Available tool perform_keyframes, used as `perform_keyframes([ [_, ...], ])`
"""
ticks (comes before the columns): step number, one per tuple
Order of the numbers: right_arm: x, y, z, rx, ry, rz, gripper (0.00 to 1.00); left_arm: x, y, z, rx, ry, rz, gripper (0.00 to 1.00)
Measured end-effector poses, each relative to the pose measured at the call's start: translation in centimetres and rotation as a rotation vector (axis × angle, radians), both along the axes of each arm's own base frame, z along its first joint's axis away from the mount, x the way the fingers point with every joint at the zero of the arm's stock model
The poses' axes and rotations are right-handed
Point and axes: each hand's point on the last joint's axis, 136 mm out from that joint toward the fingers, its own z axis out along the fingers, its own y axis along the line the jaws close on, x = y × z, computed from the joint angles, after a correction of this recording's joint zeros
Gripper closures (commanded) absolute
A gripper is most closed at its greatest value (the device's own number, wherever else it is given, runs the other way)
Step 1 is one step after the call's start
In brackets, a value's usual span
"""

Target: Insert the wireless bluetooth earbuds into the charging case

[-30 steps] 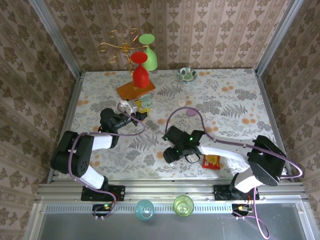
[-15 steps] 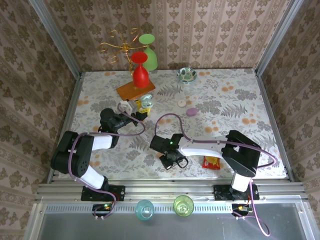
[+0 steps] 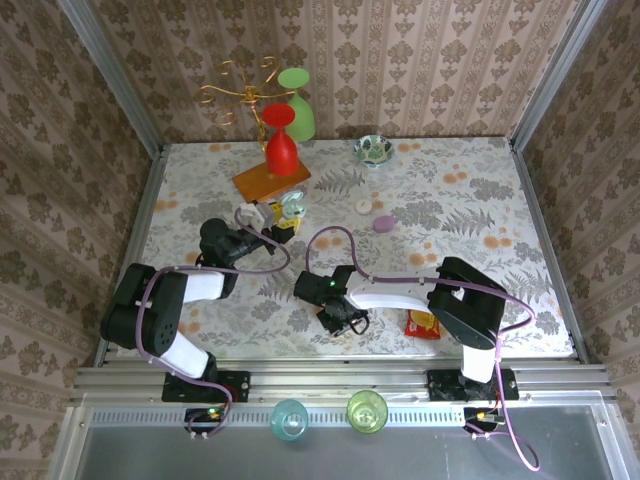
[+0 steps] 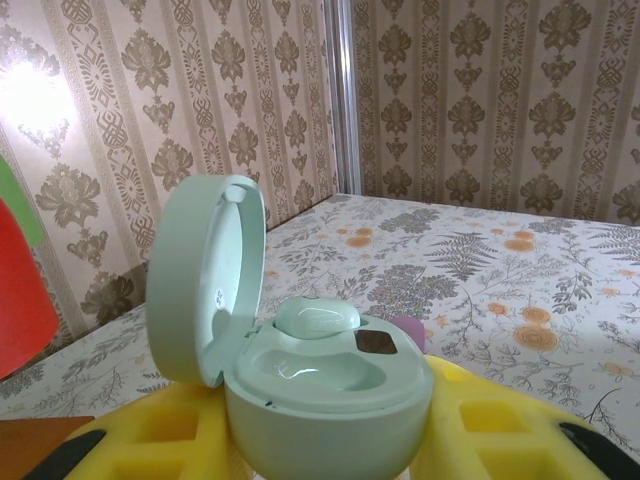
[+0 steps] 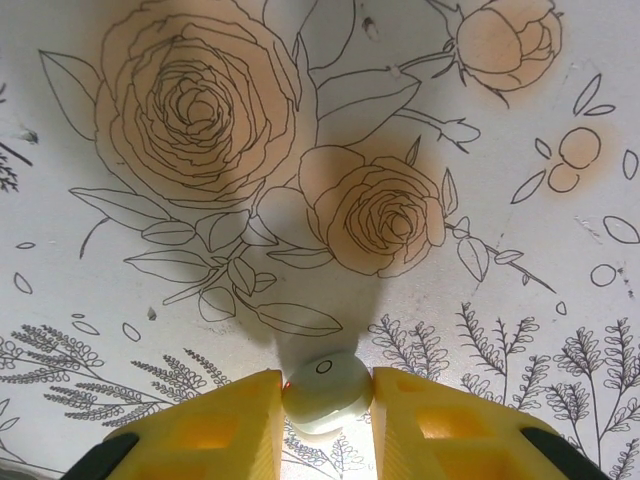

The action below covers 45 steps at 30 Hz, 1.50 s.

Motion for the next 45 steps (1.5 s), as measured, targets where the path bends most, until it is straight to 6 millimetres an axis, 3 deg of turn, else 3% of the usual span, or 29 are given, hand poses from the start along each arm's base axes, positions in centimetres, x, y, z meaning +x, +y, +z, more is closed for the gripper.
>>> perform_keyframes([
  [6, 0.8, -0.5, 0.1, 0.018, -0.014, 0.06, 0.72, 0.0, 0.0, 0.0, 0.0, 0.0, 0.0, 0.82],
  [13, 3.1, -1.4, 0.5, 0.025, -0.019, 0.191, 0.72, 0.2, 0.3, -0.1, 0.0, 0.001, 0.01, 0.82],
  [18, 4.9, -0.6, 0.9, 0.032, -0.034, 0.295, 0.73, 0.3, 1.0, -0.5, 0.004, 0.013, 0.029, 0.82],
  [20, 5.0, -0.5, 0.7, 0.027, -0.033, 0.318, 0.61, 0.4, 1.2, -0.6, 0.004, 0.016, 0.036, 0.82],
  [23, 5.1, -0.6, 0.7, 0.023, -0.035, 0.331, 0.54, 0.7, 1.6, -0.6, 0.004, 0.015, 0.049, 0.82],
  [28, 5.5, -0.4, 1.6, 0.034, -0.079, 0.281, 0.45, 0.8, 1.9, -0.6, 0.004, 0.015, 0.056, 0.82],
  [35, 5.9, 0.0, 4.3, 0.12, -0.187, 0.033, 0.37, 0.8, 1.9, -0.6, 0.004, 0.015, 0.058, 0.82],
  [40, 5.3, -0.2, 3.4, 0.099, -0.18, -0.037, 0.37, 0.9, 2.1, -0.6, 0.004, 0.015, 0.062, 0.82],
  [45, 5.2, -1.0, 1.5, 0.034, -0.159, -0.061, 0.48, 1.0, 2.1, -0.5, 0.004, 0.014, 0.063, 0.82],
])
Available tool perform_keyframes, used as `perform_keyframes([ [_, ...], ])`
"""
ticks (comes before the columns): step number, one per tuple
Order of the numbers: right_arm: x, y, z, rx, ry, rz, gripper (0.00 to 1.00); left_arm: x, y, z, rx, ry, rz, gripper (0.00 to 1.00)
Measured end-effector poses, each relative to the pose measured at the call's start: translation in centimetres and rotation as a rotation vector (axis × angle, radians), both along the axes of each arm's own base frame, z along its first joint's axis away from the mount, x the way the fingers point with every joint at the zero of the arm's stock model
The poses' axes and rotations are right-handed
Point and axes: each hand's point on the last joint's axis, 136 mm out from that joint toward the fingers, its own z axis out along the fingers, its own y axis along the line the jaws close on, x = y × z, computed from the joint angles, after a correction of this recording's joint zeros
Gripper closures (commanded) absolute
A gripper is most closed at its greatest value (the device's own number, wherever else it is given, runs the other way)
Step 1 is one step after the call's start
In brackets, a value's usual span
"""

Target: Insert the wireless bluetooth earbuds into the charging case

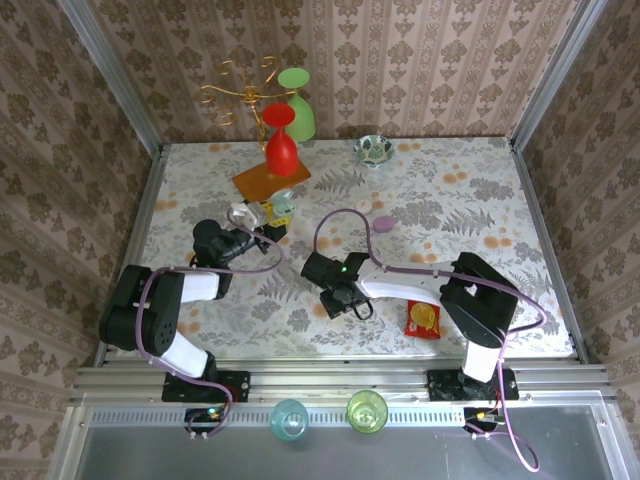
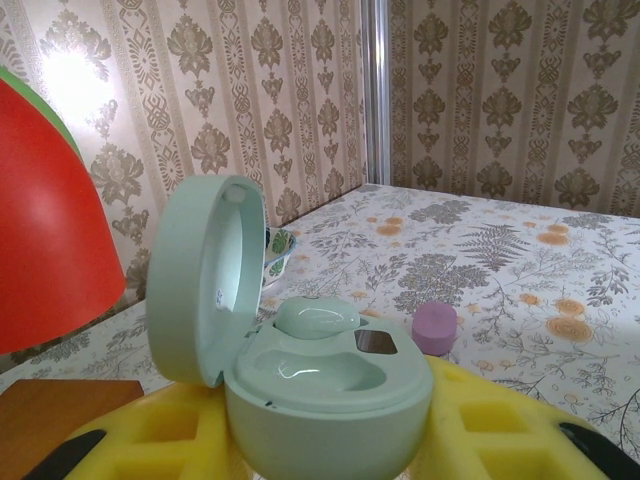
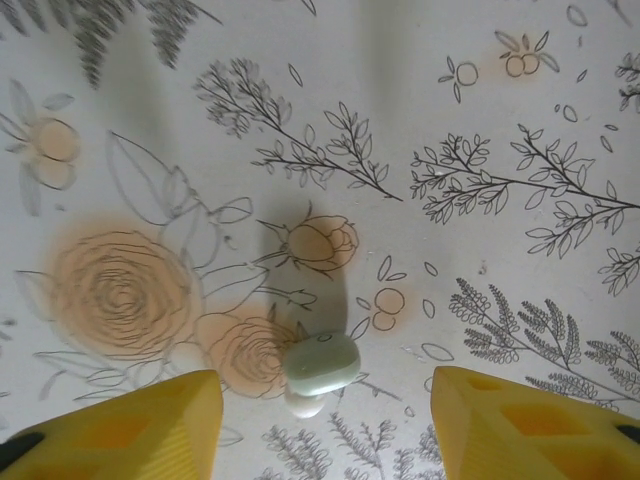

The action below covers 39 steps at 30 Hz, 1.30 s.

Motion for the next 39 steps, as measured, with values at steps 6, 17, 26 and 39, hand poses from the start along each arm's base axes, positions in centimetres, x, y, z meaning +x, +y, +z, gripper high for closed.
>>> perform_keyframes([
  [6, -0.2, -1.3, -1.2, -0.079, 0.017, -0.006, 0.53, -0.1, 0.0, 0.6, -0.004, -0.015, 0.0, 0.82],
  [17, -0.5, -3.4, -1.3, -0.165, 0.014, -0.013, 0.52, -0.1, 0.1, 0.6, -0.004, -0.017, 0.003, 0.82],
  [26, -0.3, -5.1, -0.7, -0.208, 0.008, -0.037, 0.51, -0.1, 0.2, 0.6, -0.004, -0.017, 0.005, 0.82],
  [39, 1.1, -2.4, 1.8, -0.153, -0.073, -0.028, 0.67, 0.2, 0.7, 0.6, -0.004, -0.017, 0.021, 0.82],
])
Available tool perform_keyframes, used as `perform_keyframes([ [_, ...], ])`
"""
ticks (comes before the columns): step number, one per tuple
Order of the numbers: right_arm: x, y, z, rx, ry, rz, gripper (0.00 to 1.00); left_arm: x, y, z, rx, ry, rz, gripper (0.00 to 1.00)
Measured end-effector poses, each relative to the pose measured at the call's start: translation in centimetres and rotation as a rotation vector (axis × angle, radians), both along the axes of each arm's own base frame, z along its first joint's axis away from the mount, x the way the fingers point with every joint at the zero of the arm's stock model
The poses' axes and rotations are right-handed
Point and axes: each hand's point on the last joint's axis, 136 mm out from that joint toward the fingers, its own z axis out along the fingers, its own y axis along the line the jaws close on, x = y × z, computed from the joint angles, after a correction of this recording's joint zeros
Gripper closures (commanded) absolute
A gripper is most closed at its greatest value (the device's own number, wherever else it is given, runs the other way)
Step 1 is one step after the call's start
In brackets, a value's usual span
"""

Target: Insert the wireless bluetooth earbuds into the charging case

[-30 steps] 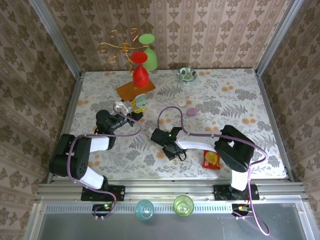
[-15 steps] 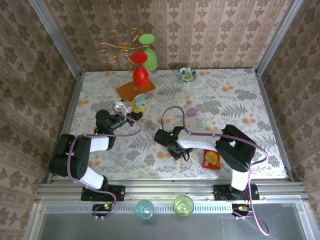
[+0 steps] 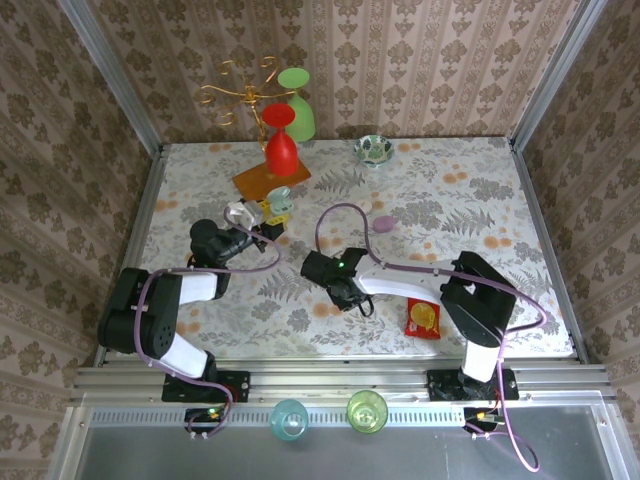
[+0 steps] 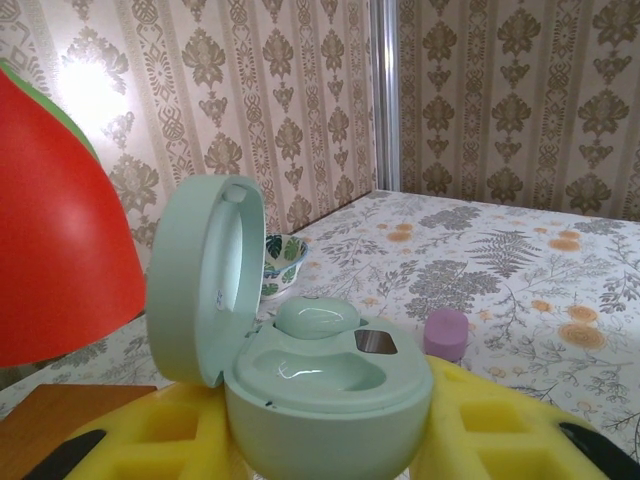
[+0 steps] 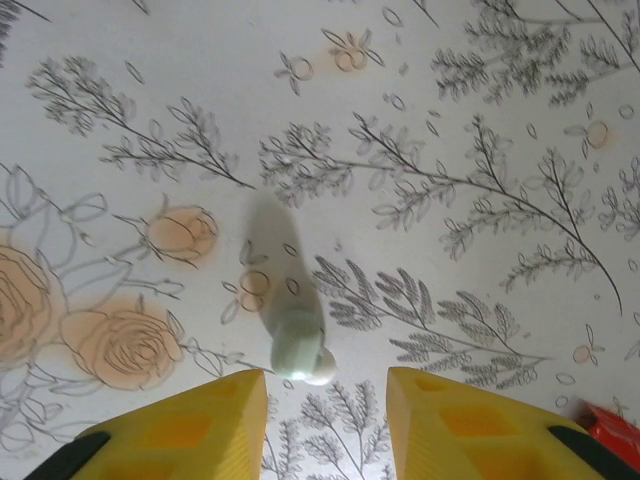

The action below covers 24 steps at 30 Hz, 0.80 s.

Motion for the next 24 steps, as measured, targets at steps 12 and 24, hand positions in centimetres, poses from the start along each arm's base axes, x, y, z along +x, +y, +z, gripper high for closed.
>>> perform_keyframes([
  [12, 0.7, 0.5, -0.7, -0.132, -0.013, 0.017, 0.71, 0.0, 0.0, 0.0, 0.0, 0.0, 0.002, 0.82],
  [24, 0.0, 0.1, -2.2, -0.196, 0.014, 0.025, 0.74, 0.2, 0.3, 0.0, 0.0, 0.0, 0.008, 0.82],
])
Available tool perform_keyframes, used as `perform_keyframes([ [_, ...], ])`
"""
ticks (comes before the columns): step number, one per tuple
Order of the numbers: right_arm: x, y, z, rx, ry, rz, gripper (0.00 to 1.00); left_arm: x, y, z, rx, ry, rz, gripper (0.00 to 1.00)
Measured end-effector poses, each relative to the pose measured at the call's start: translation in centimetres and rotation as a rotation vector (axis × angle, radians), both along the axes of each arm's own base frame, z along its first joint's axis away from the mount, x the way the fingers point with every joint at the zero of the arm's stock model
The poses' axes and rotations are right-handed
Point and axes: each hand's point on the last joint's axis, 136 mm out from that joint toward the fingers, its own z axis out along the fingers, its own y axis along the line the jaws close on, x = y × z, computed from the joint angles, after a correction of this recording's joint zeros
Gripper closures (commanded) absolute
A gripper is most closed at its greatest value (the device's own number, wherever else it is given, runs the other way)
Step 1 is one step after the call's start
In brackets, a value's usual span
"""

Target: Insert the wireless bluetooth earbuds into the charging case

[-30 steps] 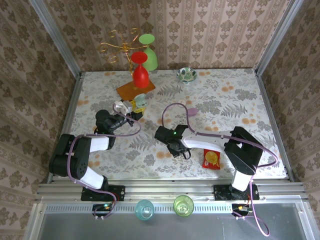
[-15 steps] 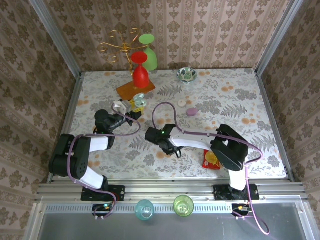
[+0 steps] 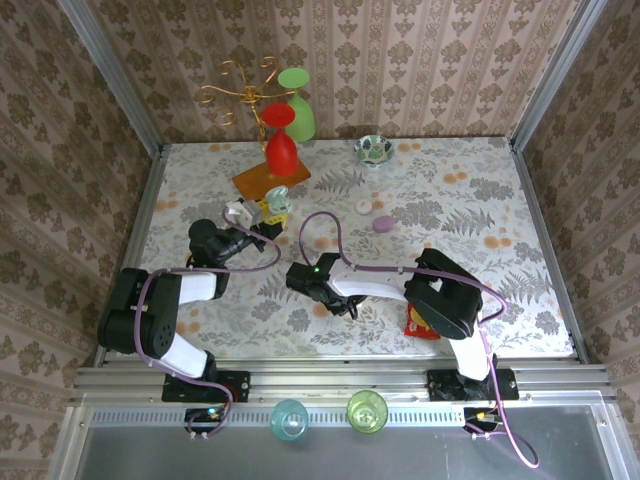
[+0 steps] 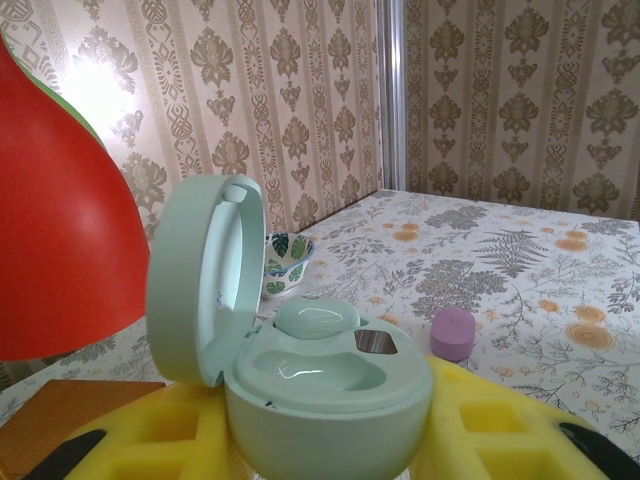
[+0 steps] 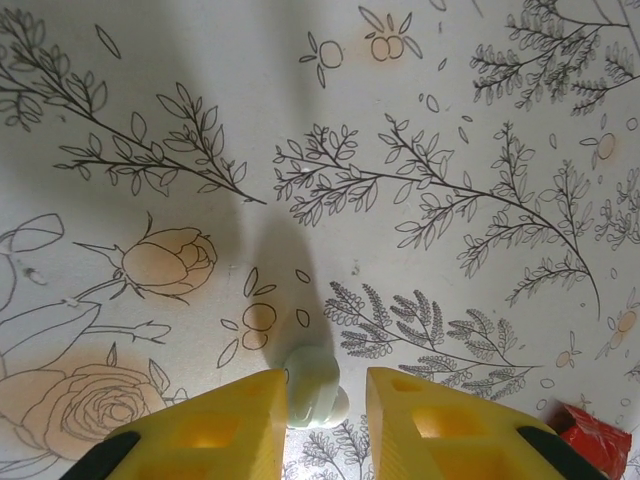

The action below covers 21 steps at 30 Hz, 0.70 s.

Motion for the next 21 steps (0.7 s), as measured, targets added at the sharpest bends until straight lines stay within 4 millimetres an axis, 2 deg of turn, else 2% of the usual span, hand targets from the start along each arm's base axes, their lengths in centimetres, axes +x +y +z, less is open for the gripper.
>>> perform_keyframes([
  [8, -0.17, -0.17, -0.89, -0.022, 0.017, 0.0, 0.76, 0.0, 0.0, 0.0, 0.0, 0.0, 0.0, 0.82],
  [21, -0.2, -0.24, -1.02, -0.025, 0.019, 0.0, 0.82, -0.01, 0.0, 0.0, 0.0, 0.0, 0.0, 0.82],
])
